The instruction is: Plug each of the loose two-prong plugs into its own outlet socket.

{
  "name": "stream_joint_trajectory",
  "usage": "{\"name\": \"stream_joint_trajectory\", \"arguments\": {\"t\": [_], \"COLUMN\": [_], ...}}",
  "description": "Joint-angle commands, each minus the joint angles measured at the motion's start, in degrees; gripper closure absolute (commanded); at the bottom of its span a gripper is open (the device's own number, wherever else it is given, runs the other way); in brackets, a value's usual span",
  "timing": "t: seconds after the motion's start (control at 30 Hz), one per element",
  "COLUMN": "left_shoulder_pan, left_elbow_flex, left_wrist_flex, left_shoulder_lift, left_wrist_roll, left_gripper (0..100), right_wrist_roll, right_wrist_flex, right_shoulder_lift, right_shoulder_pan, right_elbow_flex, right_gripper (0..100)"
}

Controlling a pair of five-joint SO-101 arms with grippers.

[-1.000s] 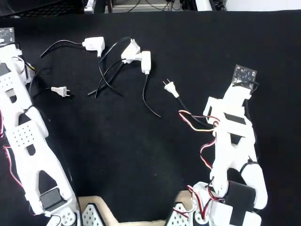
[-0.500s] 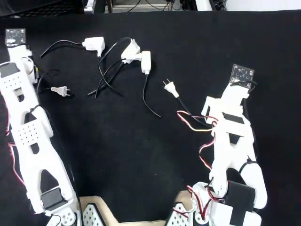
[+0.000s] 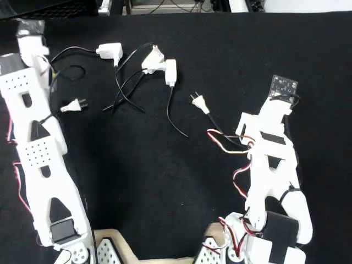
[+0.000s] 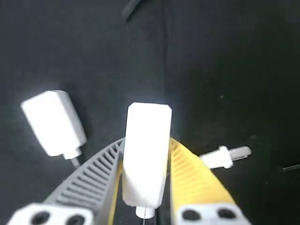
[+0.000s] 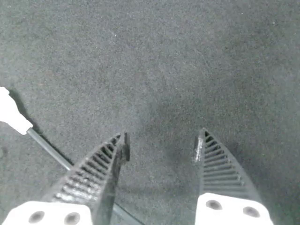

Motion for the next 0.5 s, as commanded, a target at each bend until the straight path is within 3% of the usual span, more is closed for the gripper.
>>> {"name": "stream_joint_trajectory", "arguments": {"t": [0.0,0.17,0.47], "left_shoulder_pan": [-0.7,3.1,19.9], "left_elbow_flex": [-1.6,9.5,55.9], "left_wrist_flex": [0.8,0.9,-0.4], "left_shoulder_lift": [-9.6,-19.6,-52.1], "left_wrist_roll": [-0.1,-0.1,-0.3], "left_gripper": [97,97,97], "right_wrist_roll": [-0.3,-0.3,-0.3], "right_wrist_flex": [-0.8,-0.8,-0.8], "right_shoulder_lift": [-0.5,-0.5,-0.5], "right_shoulder_pan": [-0.9,-0.9,-0.9], "right_elbow_flex": [-1.2,-1.2,-1.2], "right_gripper": [76.5,76.5,76.5]}}
